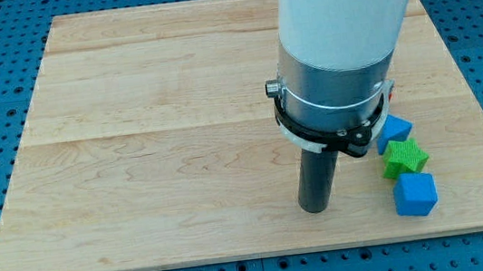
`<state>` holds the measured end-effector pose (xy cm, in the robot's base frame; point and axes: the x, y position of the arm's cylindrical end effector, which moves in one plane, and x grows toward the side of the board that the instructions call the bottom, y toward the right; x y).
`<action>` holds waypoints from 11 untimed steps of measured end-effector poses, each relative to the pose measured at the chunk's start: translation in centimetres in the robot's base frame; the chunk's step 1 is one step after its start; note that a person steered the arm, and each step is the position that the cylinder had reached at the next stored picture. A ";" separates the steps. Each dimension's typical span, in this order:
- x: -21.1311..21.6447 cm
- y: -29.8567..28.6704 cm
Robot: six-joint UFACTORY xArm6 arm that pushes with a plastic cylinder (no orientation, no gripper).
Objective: Slide the blue cube a bit right
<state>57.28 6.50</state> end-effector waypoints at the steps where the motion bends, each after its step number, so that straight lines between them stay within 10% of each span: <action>1: 0.0 0.0; 11: 1.5 12.1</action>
<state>58.80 18.57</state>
